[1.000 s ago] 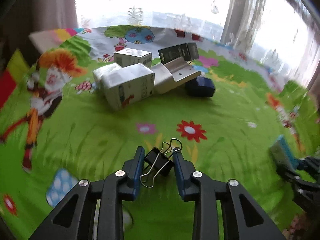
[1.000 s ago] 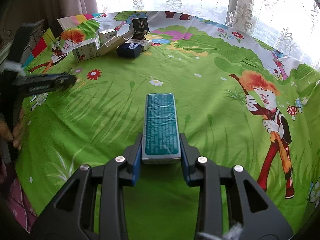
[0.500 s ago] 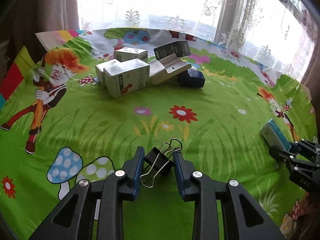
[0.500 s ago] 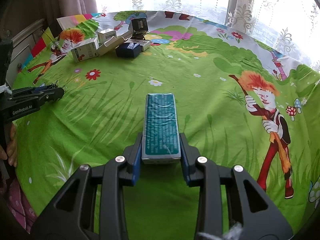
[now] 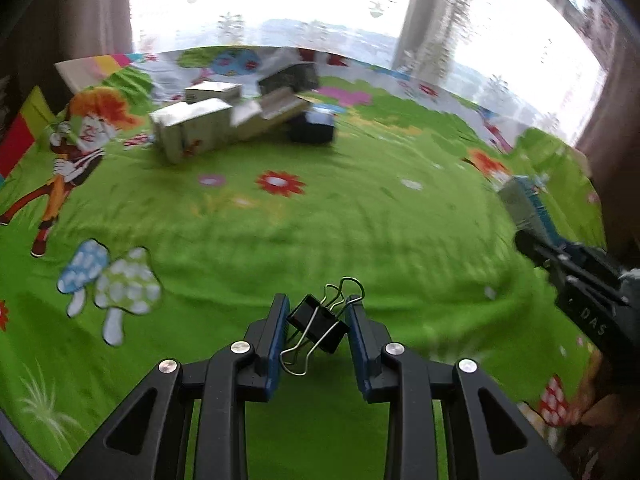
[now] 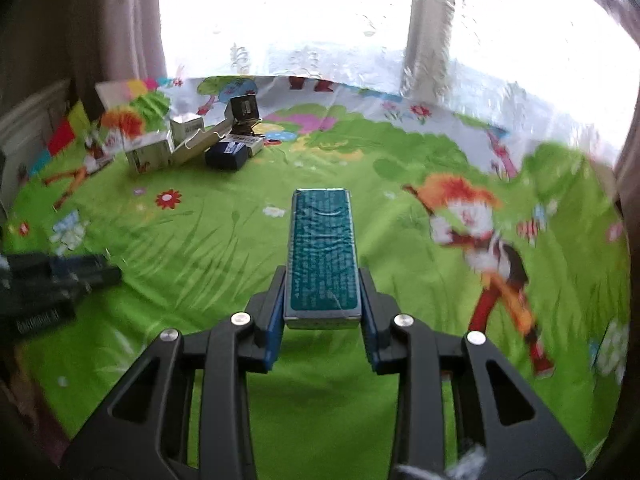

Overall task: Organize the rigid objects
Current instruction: 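Lift the binder clip and teal box and carry both over the bin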

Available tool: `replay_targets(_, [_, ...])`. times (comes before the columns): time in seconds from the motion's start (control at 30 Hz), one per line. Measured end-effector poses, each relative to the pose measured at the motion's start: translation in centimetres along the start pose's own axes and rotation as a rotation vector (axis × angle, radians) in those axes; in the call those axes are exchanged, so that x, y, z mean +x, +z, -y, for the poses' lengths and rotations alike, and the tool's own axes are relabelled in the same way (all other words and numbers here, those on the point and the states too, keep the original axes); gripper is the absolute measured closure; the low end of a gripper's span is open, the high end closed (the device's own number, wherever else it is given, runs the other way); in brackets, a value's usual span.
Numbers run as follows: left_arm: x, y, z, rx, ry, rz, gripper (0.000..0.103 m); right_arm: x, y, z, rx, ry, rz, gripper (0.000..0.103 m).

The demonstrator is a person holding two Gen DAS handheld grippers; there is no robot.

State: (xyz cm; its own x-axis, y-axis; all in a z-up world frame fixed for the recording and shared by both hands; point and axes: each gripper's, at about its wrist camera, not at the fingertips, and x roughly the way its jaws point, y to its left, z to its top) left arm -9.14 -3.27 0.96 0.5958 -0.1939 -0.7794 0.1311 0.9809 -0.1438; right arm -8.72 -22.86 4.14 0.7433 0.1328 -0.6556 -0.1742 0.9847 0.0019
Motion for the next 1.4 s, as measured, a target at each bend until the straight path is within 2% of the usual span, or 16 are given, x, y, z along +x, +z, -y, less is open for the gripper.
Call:
replay_targets(0.1, [-1.6,0.7,1.5,0.020,-0.009,0.012,0.073,-1.2,-0.6,0.3,0.052,0.016,-0.021,0.066])
replay_targets(0.17, [-4.3,1.6,3.0,0.048,-0.019,0.085,0.073,-3.5,-0.2,0.4,0.077,0.015,0.032,0.066])
replay_targets(0.23, [-7.1,2.4,4.3,0.077,-0.019,0.177,0.073,-7.4,1.1,0.7,0.099,-0.009,0.159,0.066])
replay_targets(0.3, [-10.7,3.0,5.7,0.112,-0.004,0.306,0.073,-11.7,2.3,0.7,0.111,-0.041,0.316,0.066])
replay_targets(0.43, [-16.4,2.5,7.8,0.181,0.017,0.543,0.073,-18.5,2.5,-0.4,0.099,-0.118,0.607,0.066])
replay_targets(0.5, [-17.6,2.2,8.2,0.191,0.007,0.608,0.073,-20.5,1.8,-0.9,0.114,-0.137,0.700,0.066])
replay_targets(0.6, [-18.8,1.5,8.2,0.197,0.012,0.694,0.073,-21.9,0.7,-1.9,0.096,-0.176,0.778,0.066])
replay_targets(0.73, [-19.4,0.9,7.8,0.176,-0.001,0.738,0.073,-22.3,0.3,-2.7,0.077,-0.180,0.777,0.066])
replay_targets(0.83, [-20.4,0.3,7.4,0.178,0.015,0.787,0.073,-22.6,0.1,-2.7,0.084,-0.176,0.785,0.066])
replay_targets(1.07, [-21.6,-0.6,7.5,0.204,0.023,0.802,0.073,-23.3,0.2,-3.2,0.055,-0.170,0.808,0.066])
replay_targets(1.23, [-22.4,-1.6,6.5,0.197,0.040,0.792,0.073,-23.8,0.6,-4.8,0.002,-0.095,0.795,0.066])
replay_targets(1.4, [-23.5,-2.6,3.8,0.141,0.085,0.783,0.073,-24.1,0.8,-7.5,-0.066,0.001,0.792,0.066])
